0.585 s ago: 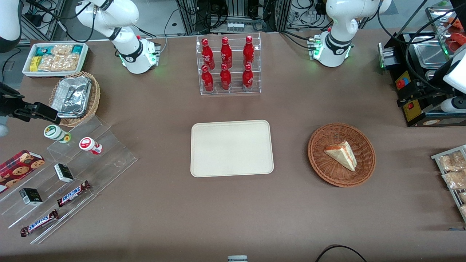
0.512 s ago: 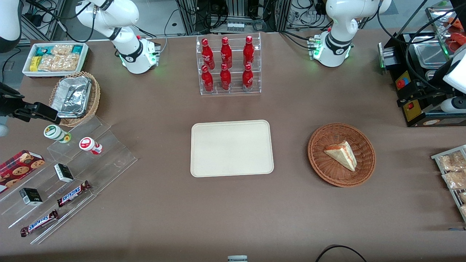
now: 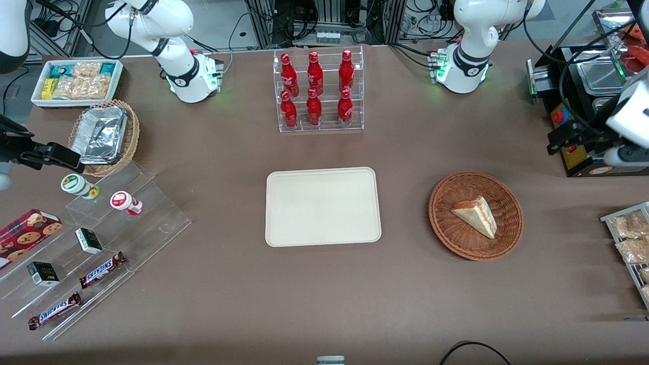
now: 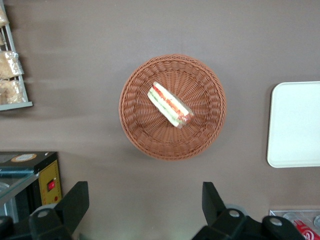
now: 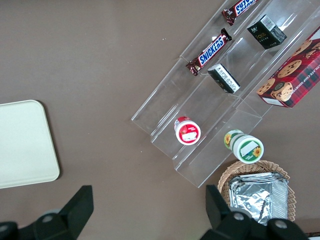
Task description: Place sandwich from basket to tray
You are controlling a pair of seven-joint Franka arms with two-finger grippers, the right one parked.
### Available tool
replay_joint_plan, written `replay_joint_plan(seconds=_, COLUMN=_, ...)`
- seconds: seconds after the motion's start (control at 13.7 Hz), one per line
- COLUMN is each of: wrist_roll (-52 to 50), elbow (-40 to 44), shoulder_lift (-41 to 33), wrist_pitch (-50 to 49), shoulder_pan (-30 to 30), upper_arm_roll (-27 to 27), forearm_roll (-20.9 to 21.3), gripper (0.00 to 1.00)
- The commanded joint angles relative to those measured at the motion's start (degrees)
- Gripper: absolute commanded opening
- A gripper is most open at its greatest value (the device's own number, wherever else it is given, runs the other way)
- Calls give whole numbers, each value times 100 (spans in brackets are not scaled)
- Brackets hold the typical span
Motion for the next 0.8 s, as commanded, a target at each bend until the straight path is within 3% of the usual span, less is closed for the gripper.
replay_joint_plan(seconds=0.0, wrist_roll=-386, elbow=-521, shoulder_lift=136, wrist_pitch=744, shoulder_pan=61, upper_arm_roll=-79, forearm_roll=10, gripper=100)
replay_joint_plan(seconds=0.37, wrist_roll=-1897, elbow=-1366, shoulder_lift=610, wrist_pitch=2221, shoulder_pan=-238, upper_arm_roll=-88, forearm_roll=19, gripper=100)
replay_joint_plan(seconds=0.73, wrist_roll=-3462, elbow=-2692, shoulder_lift=585, wrist_pitch=3997, shoulder_pan=-256, upper_arm_roll=-184, forearm_roll=19, gripper=100)
